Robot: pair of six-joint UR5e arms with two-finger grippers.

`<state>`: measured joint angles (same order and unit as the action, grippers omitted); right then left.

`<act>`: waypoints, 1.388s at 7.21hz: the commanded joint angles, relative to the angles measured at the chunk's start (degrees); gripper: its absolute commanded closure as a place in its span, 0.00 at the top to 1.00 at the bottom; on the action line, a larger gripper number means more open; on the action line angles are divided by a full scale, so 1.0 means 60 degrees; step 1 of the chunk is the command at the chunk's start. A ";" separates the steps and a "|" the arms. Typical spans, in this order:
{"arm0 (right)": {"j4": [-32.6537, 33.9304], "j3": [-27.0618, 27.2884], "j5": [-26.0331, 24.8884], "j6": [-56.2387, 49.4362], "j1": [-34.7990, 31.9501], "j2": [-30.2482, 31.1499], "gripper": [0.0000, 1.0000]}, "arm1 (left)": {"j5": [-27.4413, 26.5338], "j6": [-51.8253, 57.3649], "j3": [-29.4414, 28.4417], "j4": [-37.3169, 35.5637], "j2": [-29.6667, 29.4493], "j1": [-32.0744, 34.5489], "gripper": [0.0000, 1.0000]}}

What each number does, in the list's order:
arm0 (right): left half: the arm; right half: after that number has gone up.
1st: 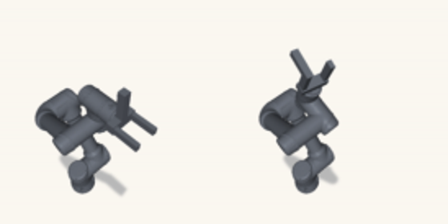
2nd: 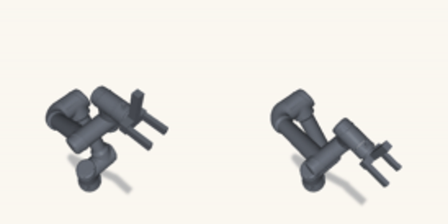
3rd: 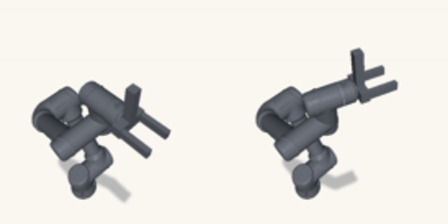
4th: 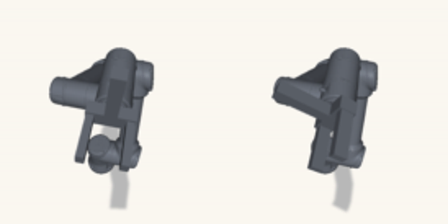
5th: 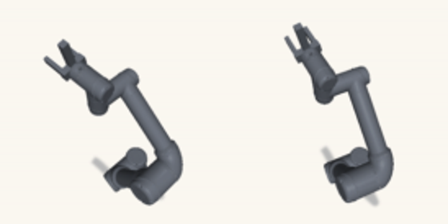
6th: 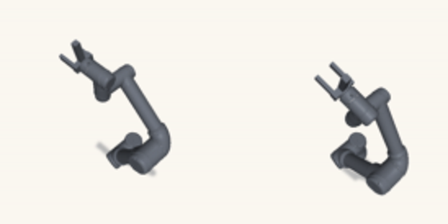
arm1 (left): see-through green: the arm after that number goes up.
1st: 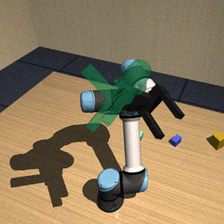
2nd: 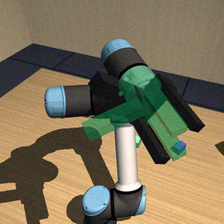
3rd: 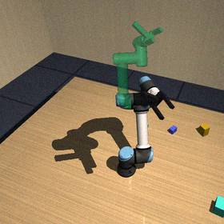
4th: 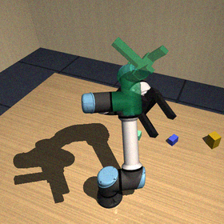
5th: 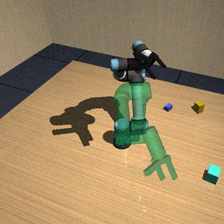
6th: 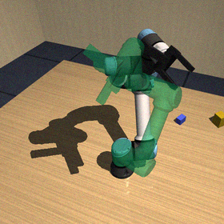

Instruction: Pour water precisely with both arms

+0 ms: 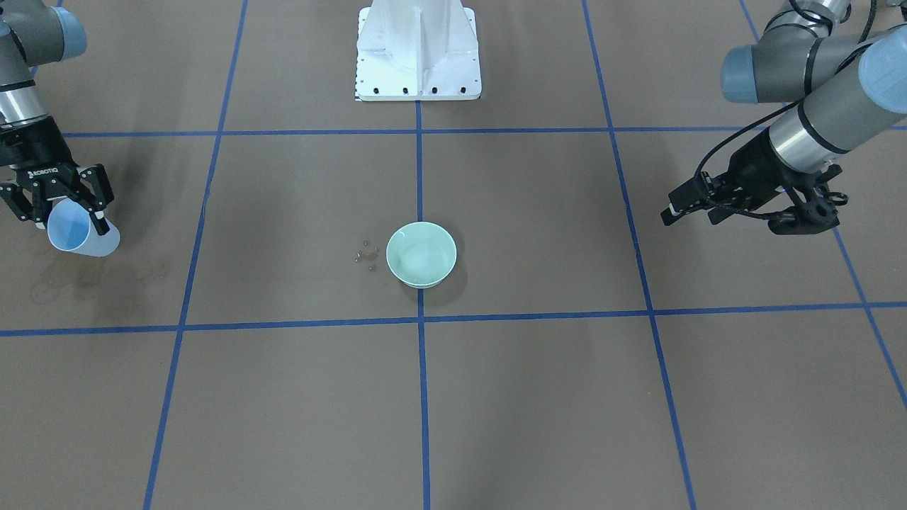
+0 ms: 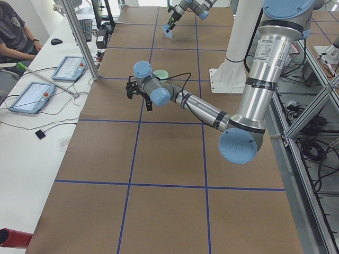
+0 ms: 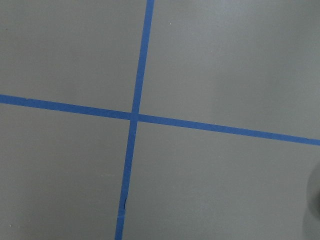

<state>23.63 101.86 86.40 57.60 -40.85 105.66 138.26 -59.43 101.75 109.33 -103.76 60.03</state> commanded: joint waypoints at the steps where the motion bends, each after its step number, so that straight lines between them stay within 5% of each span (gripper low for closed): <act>1: -0.0218 -0.0146 -0.0655 0.0314 0.0563 -0.0003 0.00 | -0.0001 -0.0012 0.0005 0.0000 0.0009 -0.0015 1.00; 3: -0.0203 -0.0132 -0.2032 0.0434 0.1854 0.0026 0.00 | -0.0001 0.0003 -0.0009 0.0000 -0.0006 -0.0015 1.00; 7: -0.0204 -0.0117 -0.2080 0.0419 0.1930 0.0202 0.01 | -0.0001 -0.0012 0.0005 0.0000 -0.0006 -0.0015 1.00; 10: -0.0218 -0.0117 -0.2051 0.0419 0.1974 0.0333 0.45 | -0.0015 -0.0012 0.0049 -0.0014 -0.0006 -0.0015 1.00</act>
<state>22.35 101.16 73.99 60.12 -29.12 107.16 138.23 -59.50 101.97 109.32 -103.79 59.94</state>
